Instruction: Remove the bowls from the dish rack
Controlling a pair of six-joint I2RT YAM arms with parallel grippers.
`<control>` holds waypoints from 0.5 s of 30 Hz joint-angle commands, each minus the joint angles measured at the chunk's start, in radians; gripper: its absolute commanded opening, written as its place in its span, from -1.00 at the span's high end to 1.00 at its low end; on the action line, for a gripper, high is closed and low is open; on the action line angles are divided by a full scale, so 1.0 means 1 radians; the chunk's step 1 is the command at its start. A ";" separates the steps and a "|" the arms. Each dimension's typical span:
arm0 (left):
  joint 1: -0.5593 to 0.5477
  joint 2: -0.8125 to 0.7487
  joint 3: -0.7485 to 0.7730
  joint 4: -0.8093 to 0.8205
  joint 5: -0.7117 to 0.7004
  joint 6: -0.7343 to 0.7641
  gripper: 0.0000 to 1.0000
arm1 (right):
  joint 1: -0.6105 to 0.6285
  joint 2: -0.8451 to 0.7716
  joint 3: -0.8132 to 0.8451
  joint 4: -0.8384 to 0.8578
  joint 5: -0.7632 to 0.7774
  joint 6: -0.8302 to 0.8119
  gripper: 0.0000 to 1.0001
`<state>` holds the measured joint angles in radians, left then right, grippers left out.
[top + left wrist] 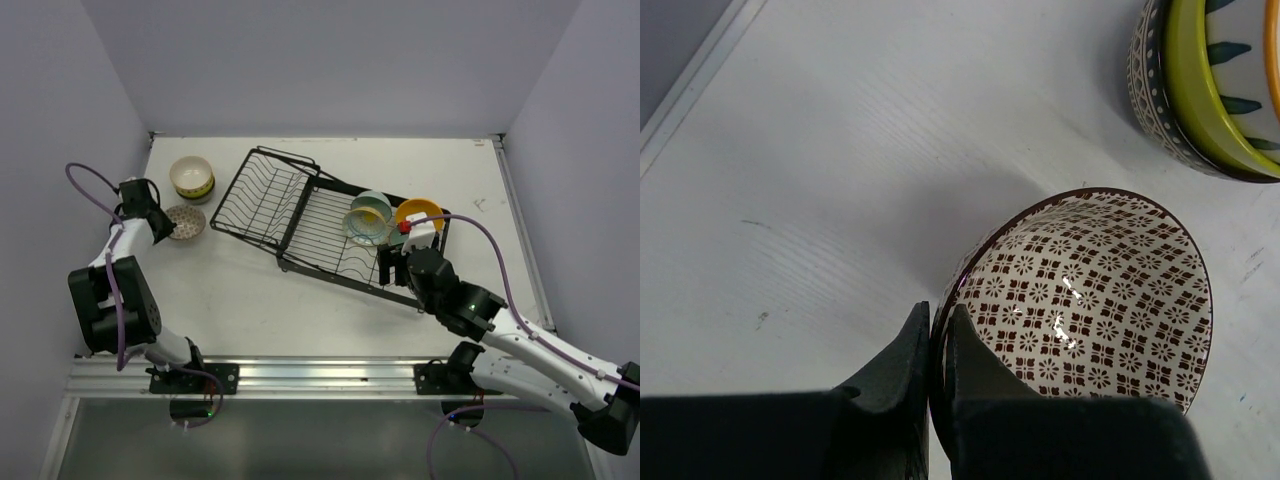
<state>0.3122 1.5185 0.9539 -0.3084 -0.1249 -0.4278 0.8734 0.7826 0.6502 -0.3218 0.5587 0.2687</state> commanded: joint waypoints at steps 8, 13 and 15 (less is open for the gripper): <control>0.013 0.075 0.072 0.080 0.119 -0.011 0.85 | -0.004 -0.002 0.000 0.040 0.012 0.004 -0.61; 0.013 0.100 0.072 0.081 0.146 -0.005 0.76 | -0.004 0.000 0.000 0.038 0.017 0.004 -0.62; 0.013 0.107 0.074 0.078 0.148 -0.002 0.72 | -0.004 0.000 0.002 0.040 0.017 0.004 -0.62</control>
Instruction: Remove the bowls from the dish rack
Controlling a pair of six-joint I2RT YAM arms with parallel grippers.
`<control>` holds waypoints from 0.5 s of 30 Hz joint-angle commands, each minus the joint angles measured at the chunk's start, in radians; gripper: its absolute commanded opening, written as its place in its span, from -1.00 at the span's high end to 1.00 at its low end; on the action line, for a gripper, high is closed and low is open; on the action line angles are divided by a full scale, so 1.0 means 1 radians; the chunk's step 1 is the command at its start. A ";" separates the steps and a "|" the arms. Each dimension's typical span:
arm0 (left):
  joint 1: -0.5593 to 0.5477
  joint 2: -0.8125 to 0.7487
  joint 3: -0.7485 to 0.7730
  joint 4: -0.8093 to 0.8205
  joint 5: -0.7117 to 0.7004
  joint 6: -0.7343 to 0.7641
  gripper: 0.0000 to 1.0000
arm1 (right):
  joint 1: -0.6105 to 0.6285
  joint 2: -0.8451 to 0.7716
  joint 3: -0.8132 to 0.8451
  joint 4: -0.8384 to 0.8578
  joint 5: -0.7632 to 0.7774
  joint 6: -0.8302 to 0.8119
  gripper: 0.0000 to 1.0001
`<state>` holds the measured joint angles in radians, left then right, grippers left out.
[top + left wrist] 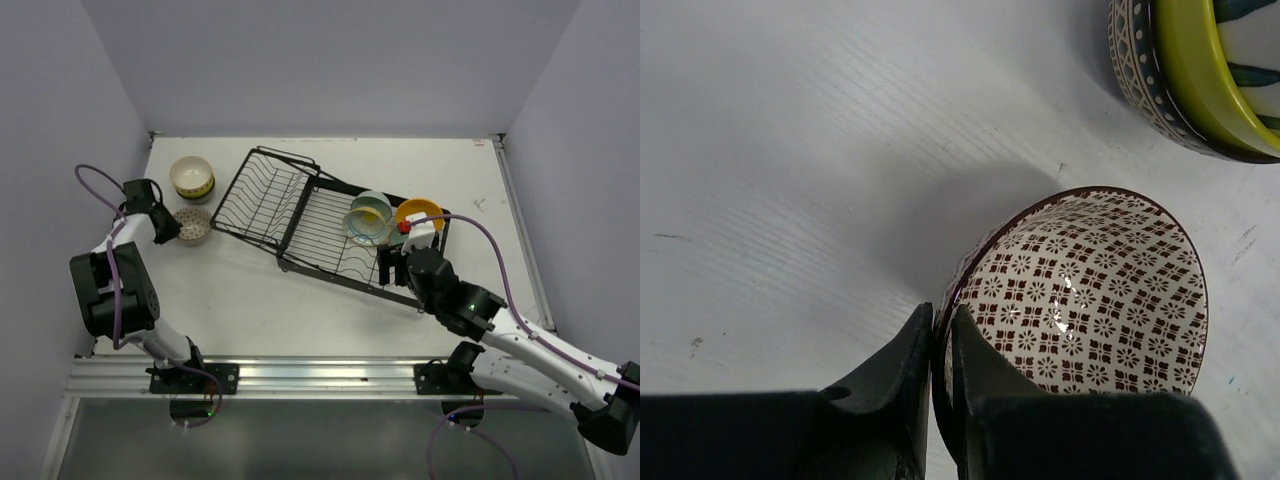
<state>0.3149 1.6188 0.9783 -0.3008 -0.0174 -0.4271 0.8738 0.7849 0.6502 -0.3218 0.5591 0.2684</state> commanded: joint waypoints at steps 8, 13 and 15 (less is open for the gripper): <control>0.012 0.016 0.051 0.058 0.040 0.001 0.46 | -0.004 0.001 0.002 0.040 0.005 0.003 -0.62; 0.012 0.016 0.051 0.045 0.036 0.007 0.24 | -0.004 0.004 0.003 0.040 -0.001 0.003 -0.64; 0.010 0.012 0.049 0.042 0.034 0.008 0.05 | -0.004 0.008 0.003 0.041 -0.005 0.002 -0.64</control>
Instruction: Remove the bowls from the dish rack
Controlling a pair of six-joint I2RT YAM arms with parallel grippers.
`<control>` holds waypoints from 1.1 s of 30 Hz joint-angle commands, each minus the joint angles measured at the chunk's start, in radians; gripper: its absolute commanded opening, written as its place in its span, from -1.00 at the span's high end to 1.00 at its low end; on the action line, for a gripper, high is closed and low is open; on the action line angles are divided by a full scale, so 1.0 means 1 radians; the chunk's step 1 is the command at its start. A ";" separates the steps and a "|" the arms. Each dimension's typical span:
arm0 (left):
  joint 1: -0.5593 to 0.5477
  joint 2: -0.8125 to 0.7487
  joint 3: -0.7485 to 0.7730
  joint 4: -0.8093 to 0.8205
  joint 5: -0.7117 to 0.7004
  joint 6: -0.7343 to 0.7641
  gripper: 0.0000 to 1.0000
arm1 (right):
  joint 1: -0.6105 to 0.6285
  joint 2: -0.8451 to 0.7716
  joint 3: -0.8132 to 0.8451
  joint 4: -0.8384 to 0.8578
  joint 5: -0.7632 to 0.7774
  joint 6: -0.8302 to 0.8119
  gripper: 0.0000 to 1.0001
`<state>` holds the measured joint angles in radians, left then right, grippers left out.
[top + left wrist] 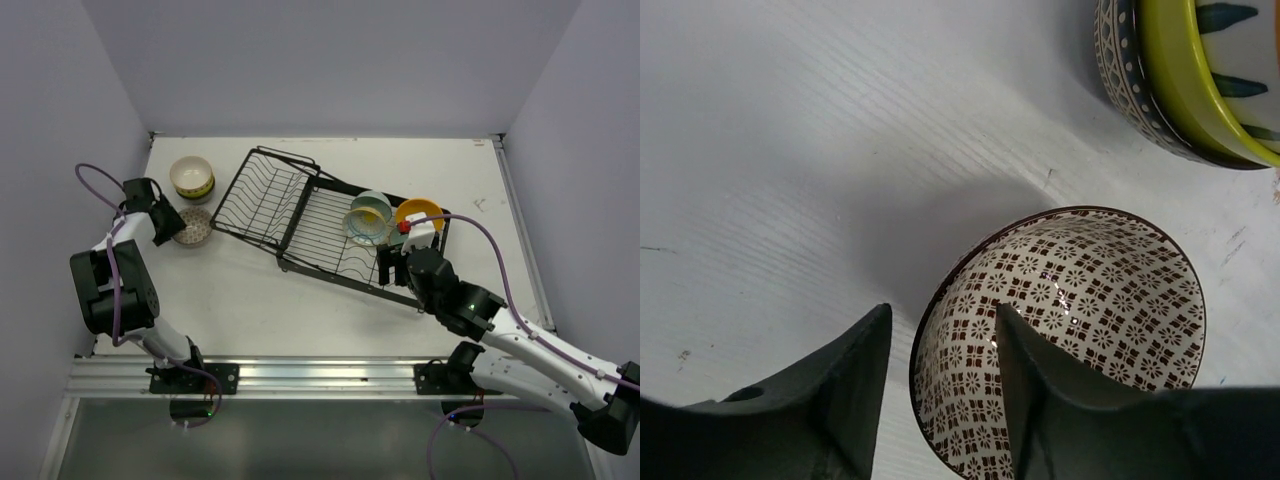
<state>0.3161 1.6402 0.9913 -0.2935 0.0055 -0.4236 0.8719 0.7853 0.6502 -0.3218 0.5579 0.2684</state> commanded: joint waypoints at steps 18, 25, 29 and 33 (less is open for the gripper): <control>0.009 -0.244 -0.005 0.054 0.019 0.022 -0.70 | -0.004 0.029 0.037 0.004 -0.024 0.005 -0.68; -0.002 -0.396 -0.033 0.105 0.080 0.020 -0.71 | -0.074 0.031 0.054 -0.005 -0.111 0.026 -0.73; -0.028 -0.445 -0.046 0.148 0.142 0.022 -0.70 | -0.226 0.045 0.057 0.033 -0.263 0.077 -0.74; -0.086 -0.471 -0.049 0.182 0.220 0.048 -0.68 | -0.315 0.124 0.103 0.053 -0.308 0.101 -0.75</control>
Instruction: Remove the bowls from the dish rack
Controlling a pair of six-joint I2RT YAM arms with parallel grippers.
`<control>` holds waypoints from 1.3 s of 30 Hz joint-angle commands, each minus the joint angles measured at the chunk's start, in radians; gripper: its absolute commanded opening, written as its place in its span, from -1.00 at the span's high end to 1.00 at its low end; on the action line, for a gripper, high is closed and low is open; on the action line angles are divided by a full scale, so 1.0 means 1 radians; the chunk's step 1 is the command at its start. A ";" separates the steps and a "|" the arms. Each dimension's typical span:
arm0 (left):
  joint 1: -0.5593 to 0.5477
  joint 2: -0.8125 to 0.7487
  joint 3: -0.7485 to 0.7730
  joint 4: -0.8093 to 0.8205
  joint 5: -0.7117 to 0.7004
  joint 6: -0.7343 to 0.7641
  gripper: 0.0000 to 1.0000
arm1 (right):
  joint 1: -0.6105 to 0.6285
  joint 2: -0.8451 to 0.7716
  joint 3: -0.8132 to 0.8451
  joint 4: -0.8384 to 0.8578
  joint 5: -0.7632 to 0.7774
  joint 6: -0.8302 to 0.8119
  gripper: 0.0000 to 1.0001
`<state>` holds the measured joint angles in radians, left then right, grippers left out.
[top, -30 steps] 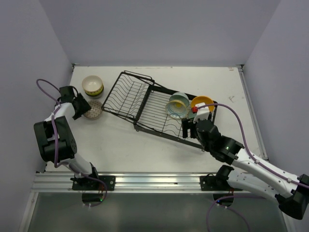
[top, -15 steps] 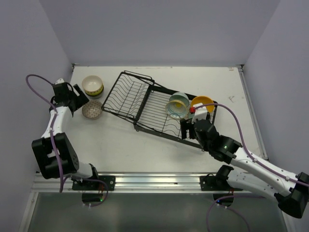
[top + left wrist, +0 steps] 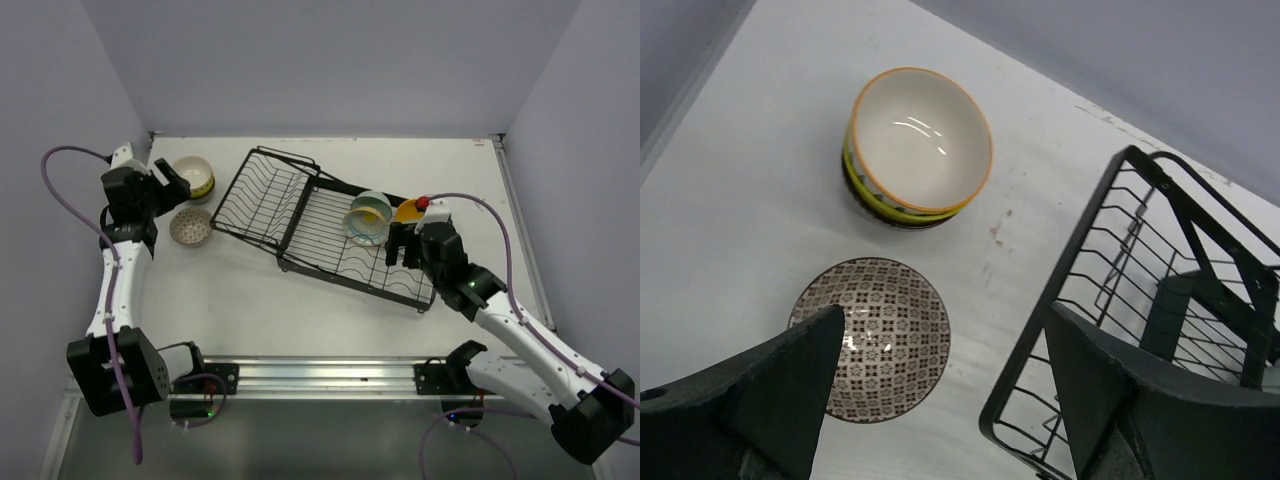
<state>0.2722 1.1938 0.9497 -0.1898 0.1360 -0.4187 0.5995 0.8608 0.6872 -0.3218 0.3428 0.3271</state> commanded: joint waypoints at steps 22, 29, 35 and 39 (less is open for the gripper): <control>-0.320 -0.102 0.014 0.066 0.119 0.113 -0.76 | -0.184 0.099 -0.023 0.154 0.199 -0.095 -0.14; -0.324 -0.100 0.014 0.066 0.123 0.110 -0.82 | -0.207 0.188 -0.086 0.341 0.194 -0.134 -0.07; -0.326 -0.091 0.018 0.062 0.142 0.106 -0.84 | -0.228 0.245 -0.112 0.394 0.228 -0.148 -0.08; -0.326 -0.092 0.018 0.064 0.162 0.103 -0.86 | -0.247 0.296 -0.114 0.426 0.206 -0.142 -0.07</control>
<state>-0.0475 1.1015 0.9497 -0.1646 0.2646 -0.3218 0.3649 1.1320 0.5781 0.0162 0.5312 0.1925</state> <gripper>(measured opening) 0.925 0.537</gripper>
